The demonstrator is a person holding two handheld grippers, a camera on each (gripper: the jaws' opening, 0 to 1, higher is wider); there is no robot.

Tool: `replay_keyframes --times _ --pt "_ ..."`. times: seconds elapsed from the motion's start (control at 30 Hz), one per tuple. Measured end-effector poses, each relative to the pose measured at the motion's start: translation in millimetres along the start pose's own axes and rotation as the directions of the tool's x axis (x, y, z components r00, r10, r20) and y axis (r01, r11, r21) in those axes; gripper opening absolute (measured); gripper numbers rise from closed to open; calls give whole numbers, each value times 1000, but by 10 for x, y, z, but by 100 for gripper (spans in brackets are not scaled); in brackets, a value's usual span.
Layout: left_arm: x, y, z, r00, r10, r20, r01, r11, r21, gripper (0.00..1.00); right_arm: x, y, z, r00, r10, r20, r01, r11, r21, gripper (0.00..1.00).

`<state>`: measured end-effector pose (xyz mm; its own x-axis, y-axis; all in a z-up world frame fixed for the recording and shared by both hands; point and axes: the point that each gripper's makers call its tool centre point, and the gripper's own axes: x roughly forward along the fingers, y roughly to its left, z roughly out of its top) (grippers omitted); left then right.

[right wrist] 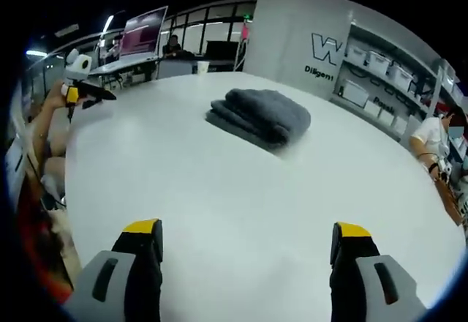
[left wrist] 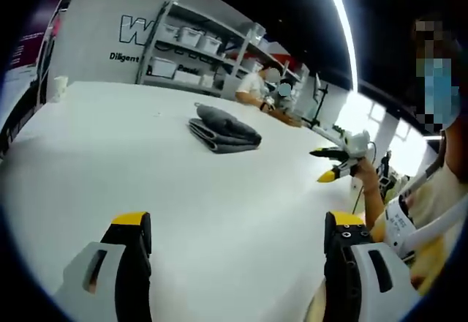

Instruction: Open the folded towel by lifting each exposed corner and separating the folded layers until the towel lies flat within the target outline without major curled edges

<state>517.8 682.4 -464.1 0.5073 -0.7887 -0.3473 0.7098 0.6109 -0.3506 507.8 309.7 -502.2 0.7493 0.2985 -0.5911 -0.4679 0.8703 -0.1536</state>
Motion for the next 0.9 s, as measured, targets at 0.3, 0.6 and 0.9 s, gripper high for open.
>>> replay_keyframes --times 0.3,0.6,0.9 --pt "-12 28 -1 1000 8 -5 -8 1000 2 96 -19 69 29 1000 17 8 -17 1000 -6 94" --pt "-40 59 1 1000 7 0 -7 1000 -13 96 -27 50 66 1000 2 5 -2 1000 1 94" --pt "-82 87 10 1000 11 10 -11 1000 -20 95 -90 48 274 1000 -6 0 6 998 -56 89"
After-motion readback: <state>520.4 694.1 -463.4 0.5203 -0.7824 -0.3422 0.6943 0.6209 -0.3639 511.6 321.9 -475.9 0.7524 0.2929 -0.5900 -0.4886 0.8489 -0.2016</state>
